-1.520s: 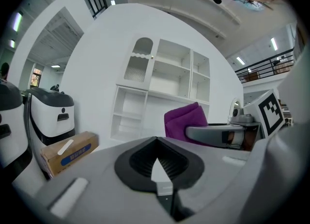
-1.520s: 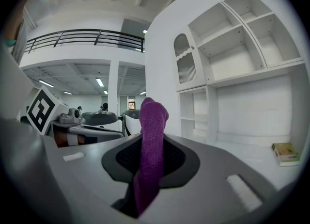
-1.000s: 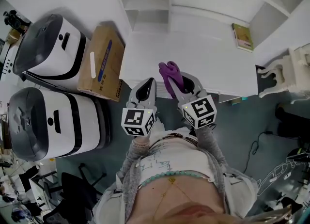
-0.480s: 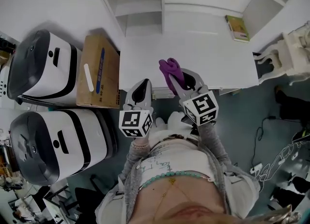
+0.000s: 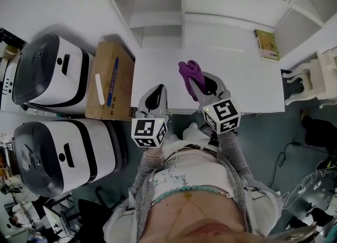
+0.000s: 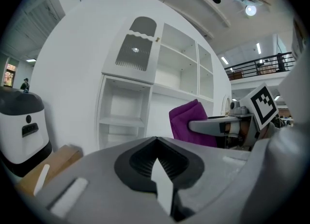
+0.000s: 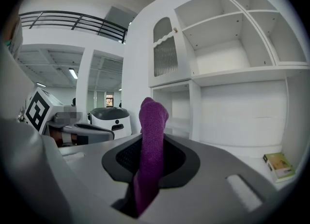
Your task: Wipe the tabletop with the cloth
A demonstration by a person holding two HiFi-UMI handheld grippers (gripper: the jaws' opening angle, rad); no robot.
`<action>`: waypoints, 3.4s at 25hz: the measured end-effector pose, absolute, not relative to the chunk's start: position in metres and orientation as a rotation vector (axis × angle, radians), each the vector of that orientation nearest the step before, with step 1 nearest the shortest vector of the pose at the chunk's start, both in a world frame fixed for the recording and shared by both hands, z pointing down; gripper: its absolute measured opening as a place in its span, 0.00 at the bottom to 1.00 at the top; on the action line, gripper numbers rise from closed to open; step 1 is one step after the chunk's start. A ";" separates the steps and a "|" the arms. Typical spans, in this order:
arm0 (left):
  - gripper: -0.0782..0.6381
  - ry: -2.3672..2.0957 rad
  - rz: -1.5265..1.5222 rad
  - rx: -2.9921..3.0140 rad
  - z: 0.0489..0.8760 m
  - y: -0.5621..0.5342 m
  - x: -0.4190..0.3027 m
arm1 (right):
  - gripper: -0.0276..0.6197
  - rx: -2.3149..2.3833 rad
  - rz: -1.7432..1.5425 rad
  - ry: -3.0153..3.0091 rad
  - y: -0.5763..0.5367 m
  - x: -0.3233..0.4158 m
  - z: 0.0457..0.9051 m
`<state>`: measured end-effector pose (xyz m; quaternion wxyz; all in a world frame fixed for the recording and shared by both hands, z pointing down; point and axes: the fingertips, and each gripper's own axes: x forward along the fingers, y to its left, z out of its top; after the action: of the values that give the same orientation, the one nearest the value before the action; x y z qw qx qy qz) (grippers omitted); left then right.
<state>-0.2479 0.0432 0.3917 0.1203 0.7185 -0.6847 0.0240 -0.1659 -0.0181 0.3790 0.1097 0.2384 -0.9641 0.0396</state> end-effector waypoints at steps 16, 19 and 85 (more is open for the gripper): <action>0.11 -2.011 0.139 2.028 0.411 0.017 -0.257 | 0.18 0.670 0.094 -2.802 -0.068 -0.153 0.382; 0.11 -1.981 0.142 2.057 0.412 0.005 -0.265 | 0.18 0.716 0.069 -2.751 -0.080 -0.151 0.384; 0.11 -1.739 0.217 1.976 0.505 0.019 -0.549 | 0.19 0.657 0.387 -2.199 -0.145 -0.518 0.691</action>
<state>-0.5493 0.0193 0.5050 0.2476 0.7249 -0.6378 0.0797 -0.5179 -0.1450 0.6908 0.3958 0.2594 -0.8676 0.1527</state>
